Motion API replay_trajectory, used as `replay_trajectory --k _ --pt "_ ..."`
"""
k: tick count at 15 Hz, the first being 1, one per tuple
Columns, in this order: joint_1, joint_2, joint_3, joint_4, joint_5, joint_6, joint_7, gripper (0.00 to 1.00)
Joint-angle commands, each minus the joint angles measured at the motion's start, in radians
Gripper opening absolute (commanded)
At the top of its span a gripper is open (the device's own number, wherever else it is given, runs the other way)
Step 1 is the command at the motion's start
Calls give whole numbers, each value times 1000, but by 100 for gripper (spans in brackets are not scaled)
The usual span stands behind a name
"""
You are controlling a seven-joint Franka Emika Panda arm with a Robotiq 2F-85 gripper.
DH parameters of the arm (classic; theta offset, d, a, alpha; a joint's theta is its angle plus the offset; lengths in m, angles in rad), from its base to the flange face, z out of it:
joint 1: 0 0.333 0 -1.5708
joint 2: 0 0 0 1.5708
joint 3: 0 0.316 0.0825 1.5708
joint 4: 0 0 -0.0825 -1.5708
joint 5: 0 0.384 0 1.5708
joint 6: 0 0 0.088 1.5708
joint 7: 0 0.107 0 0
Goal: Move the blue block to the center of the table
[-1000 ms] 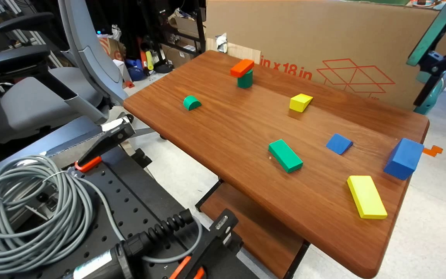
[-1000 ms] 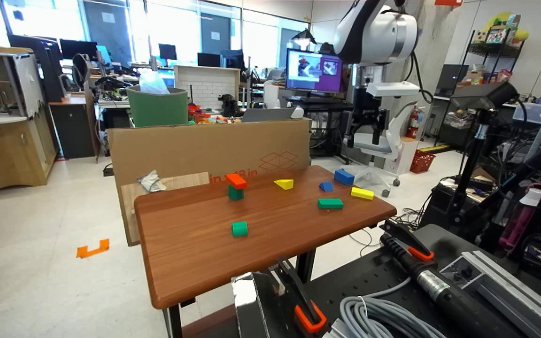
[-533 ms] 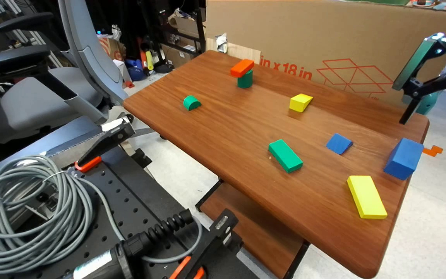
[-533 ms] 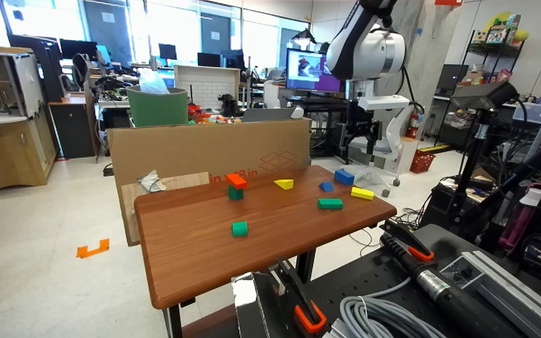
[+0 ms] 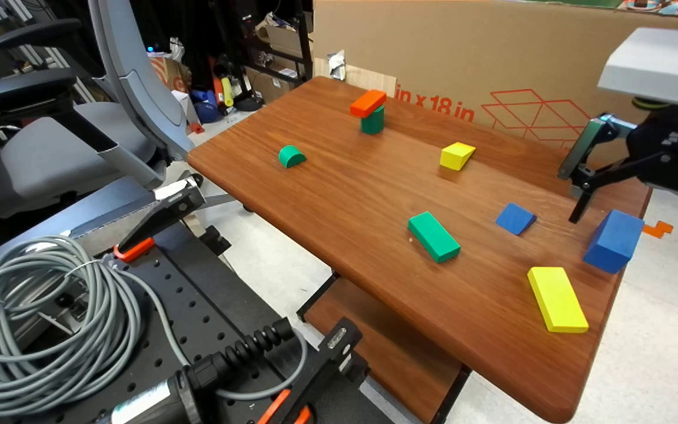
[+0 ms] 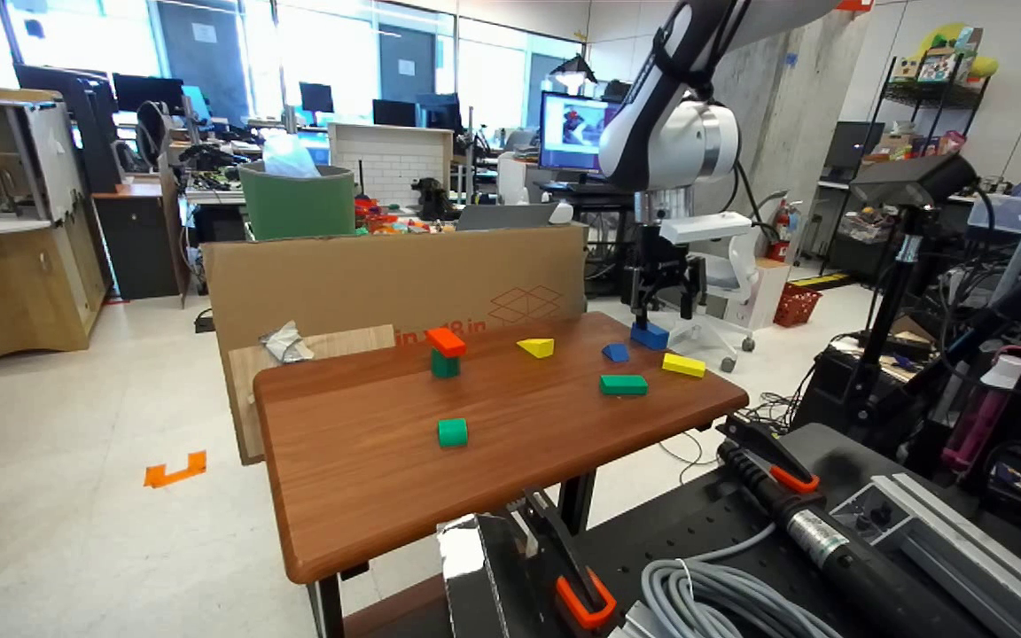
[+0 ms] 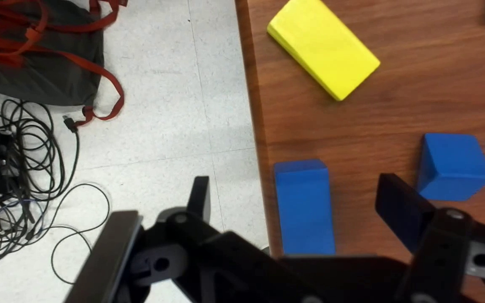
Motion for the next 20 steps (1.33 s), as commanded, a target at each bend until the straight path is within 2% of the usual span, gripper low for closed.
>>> replay_trajectory --k 1,2,3,5,12,13,15,20 --pt "3 61 -4 85 -38 -39 27 100" --pt "3 73 -7 102 -47 -44 31 97" --pt "3 84 -8 115 -54 -47 32 74" --pt "-1 95 -1 139 -62 -63 22 68" --pt "0 56 52 128 -50 -98 -31 13" --pt "-3 44 62 116 -44 -99 -39 8" --pt "0 13 69 84 -46 -94 -46 8" --pt "26 -188 112 -100 -58 -47 -108 8"
